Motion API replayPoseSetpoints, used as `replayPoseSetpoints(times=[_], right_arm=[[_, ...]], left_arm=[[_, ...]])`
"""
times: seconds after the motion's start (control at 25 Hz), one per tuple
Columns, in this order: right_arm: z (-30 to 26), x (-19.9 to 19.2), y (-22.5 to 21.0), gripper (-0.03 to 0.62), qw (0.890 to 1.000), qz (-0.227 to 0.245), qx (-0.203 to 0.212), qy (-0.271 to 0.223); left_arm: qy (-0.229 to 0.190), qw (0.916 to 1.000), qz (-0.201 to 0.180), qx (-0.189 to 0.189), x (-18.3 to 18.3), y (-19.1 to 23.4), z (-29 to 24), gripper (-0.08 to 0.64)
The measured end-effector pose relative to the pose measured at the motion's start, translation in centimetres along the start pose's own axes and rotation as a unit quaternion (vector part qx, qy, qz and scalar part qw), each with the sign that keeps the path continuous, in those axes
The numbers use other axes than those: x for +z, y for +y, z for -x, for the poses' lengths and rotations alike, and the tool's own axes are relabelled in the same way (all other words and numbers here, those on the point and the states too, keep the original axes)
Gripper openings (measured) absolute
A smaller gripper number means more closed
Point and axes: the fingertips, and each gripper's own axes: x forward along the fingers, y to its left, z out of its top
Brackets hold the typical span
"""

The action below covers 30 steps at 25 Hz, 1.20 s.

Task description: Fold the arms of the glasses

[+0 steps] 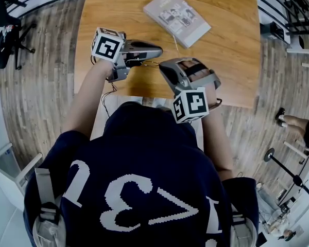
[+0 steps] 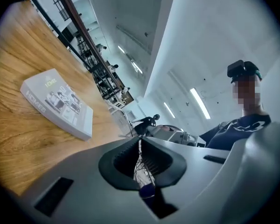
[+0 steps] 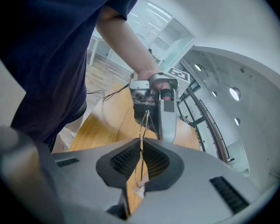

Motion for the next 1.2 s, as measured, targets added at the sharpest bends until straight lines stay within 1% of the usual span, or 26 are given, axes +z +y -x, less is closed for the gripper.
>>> replayPoseSetpoints(times=[0.08,0.12,0.16,0.2,0.24,0.32,0.36,0.44,0.52,0.6,0.68,0.76,0.8,0.84,0.88,1.0,1.2], right_arm=[[0.0,0.1,0.2,0.037,1.000,0.004,0.005,0.001],[0.1,0.1,0.3,0.037,1.000,0.006,0.006,0.002],[0.2,0.1,0.4,0.037,1.000,0.006,0.007,0.002],[0.2,0.2,0.5,0.037,1.000,0.005,0.007,0.002],[0.3,0.2,0.5,0.037,1.000,0.004,0.006,0.001],[0.3,0.2,0.6,0.037,1.000,0.005,0.007,0.001],[0.3,0.3,0.6,0.037,1.000,0.005,0.007,0.000],[0.3,0.5,0.7,0.037,1.000,0.006,0.009,-0.001],[0.3,0.8,0.8,0.037,1.000,0.009,0.011,-0.003],[0.2,1.1,0.9,0.036,1.000,0.011,0.013,-0.005],[0.3,1.3,1.0,0.037,1.000,0.013,0.012,-0.006],[0.3,1.4,1.0,0.037,1.000,0.013,0.012,-0.006],[0.3,1.3,1.0,0.037,1.000,0.013,0.012,-0.005],[0.3,1.2,1.0,0.037,1.000,0.013,0.012,-0.005],[0.3,1.1,1.0,0.037,1.000,0.012,0.012,-0.004],[0.3,0.5,0.8,0.037,1.000,0.004,0.007,0.001],[0.7,-1.3,-0.5,0.037,0.999,-0.028,-0.017,0.014]], left_arm=[[0.025,0.9995,0.012,-0.012,-0.9,0.0,-0.5,0.028],[0.027,0.9993,0.019,-0.018,-1.0,0.0,-0.6,0.028],[0.020,0.9993,0.024,-0.022,-0.8,0.0,-0.4,0.028],[0.004,0.9994,0.026,-0.021,-0.3,0.2,-0.1,0.028],[-0.018,0.9995,0.022,-0.011,0.5,0.6,0.4,0.031],[-0.064,0.9975,0.003,0.030,2.5,2.0,1.4,0.031],[-0.082,0.9953,-0.007,0.050,3.5,2.7,1.8,0.032],[-0.106,0.9911,-0.017,0.078,5.2,3.8,2.2,0.066],[-0.125,0.9876,-0.015,0.094,6.5,4.6,2.1,0.097],[-0.145,0.9840,-0.002,0.103,7.5,5.4,2.0,0.124],[-0.154,0.9831,0.025,0.095,7.7,5.7,1.5,0.127],[-0.140,0.9862,0.056,0.069,7.0,5.3,0.6,0.126],[-0.129,0.9878,0.063,0.062,6.5,5.2,0.2,0.126],[-0.120,0.9889,0.066,0.059,6.2,5.2,0.1,0.103],[-0.117,0.9891,0.068,0.056,5.9,5.2,0.1,0.060],[-0.125,0.9882,0.079,0.039,5.7,4.6,0.8,0.048],[-0.104,0.9905,0.086,0.029,3.4,3.1,2.5,0.041]])
